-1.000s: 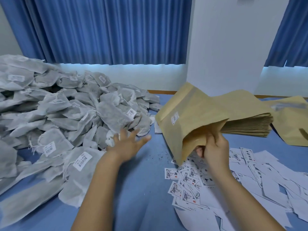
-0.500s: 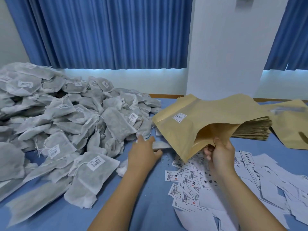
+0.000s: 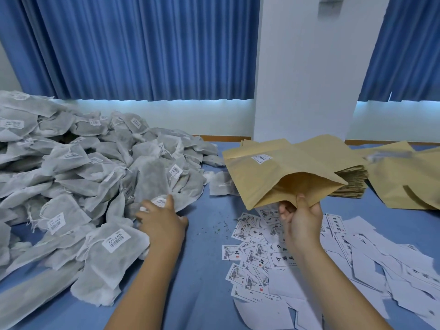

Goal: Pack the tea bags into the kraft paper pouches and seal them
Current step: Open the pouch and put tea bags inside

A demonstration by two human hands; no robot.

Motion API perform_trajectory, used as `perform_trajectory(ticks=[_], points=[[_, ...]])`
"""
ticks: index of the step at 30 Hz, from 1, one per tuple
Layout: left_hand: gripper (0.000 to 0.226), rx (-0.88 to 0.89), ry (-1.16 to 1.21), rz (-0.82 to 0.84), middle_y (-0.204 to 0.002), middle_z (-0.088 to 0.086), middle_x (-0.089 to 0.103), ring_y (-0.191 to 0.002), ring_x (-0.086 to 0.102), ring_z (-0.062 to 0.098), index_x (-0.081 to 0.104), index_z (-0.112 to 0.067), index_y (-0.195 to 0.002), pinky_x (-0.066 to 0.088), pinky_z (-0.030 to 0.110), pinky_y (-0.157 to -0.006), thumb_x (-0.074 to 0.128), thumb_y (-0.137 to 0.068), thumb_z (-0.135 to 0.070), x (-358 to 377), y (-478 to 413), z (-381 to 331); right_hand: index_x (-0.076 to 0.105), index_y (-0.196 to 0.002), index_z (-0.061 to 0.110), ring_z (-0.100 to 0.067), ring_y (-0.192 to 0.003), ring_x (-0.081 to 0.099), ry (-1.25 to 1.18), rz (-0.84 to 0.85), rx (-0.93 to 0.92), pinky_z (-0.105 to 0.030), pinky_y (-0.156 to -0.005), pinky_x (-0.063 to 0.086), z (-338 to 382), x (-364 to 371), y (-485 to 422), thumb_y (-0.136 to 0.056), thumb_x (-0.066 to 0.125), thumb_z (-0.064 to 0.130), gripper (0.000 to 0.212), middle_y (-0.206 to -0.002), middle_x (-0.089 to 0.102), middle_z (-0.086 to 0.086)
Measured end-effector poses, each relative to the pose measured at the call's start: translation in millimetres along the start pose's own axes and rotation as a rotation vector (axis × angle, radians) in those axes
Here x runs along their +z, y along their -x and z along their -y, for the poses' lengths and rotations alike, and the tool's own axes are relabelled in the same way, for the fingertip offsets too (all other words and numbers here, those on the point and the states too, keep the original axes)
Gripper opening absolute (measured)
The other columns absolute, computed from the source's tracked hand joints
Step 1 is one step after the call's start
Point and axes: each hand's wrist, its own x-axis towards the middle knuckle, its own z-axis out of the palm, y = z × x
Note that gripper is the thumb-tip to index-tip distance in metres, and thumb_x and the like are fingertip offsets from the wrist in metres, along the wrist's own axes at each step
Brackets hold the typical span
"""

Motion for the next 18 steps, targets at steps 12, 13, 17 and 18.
perform_trajectory(ticks=[12, 13, 17, 18], points=[[0.069, 0.418, 0.071, 0.203, -0.147, 0.004, 0.023, -0.129, 0.027, 0.041, 0.031, -0.049, -0.139, 0.039, 0.050, -0.100, 0.059, -0.078, -0.063, 5, 8, -7, 0.049, -0.094, 0.015, -0.015, -0.048, 0.056, -0.100, 0.027, 0.000, -0.021, -0.044, 0.044, -1, 1, -4, -0.102, 0.032, 0.005, 0.021, -0.069, 0.066, -0.004], [0.063, 0.411, 0.116, 0.169, -0.144, 0.004, 0.028, -0.126, 0.031, 0.039, 0.036, -0.046, -0.137, 0.042, 0.046, -0.098, 0.060, -0.080, -0.055, 3, 9, -8, 0.048, -0.094, 0.015, -0.015, -0.048, 0.057, -0.065, 0.036, 0.003, -0.021, -0.045, 0.045, -2, 1, -5, -0.102, 0.033, 0.004, 0.021, -0.074, 0.065, -0.006], [0.046, 0.450, 0.292, 0.028, -0.123, 0.005, 0.044, -0.103, 0.054, 0.031, 0.051, -0.042, -0.124, 0.050, 0.035, -0.076, 0.056, -0.080, -0.033, -15, 25, -20, 0.049, -0.098, 0.010, -0.015, -0.049, 0.059, 0.120, 0.083, -0.040, -0.020, -0.045, 0.046, -10, -1, -8, -0.100, 0.040, 0.003, 0.012, -0.078, 0.063, -0.011], [0.042, 0.475, 0.428, -0.011, -0.117, 0.001, 0.049, -0.095, 0.058, 0.027, 0.055, -0.044, -0.117, 0.050, 0.034, -0.073, 0.056, -0.078, -0.031, -25, 29, -21, 0.049, -0.100, 0.008, -0.016, -0.049, 0.059, 0.142, 0.096, -0.060, -0.020, -0.045, 0.046, -11, -3, -9, -0.099, 0.042, 0.002, 0.009, -0.075, 0.063, -0.011]])
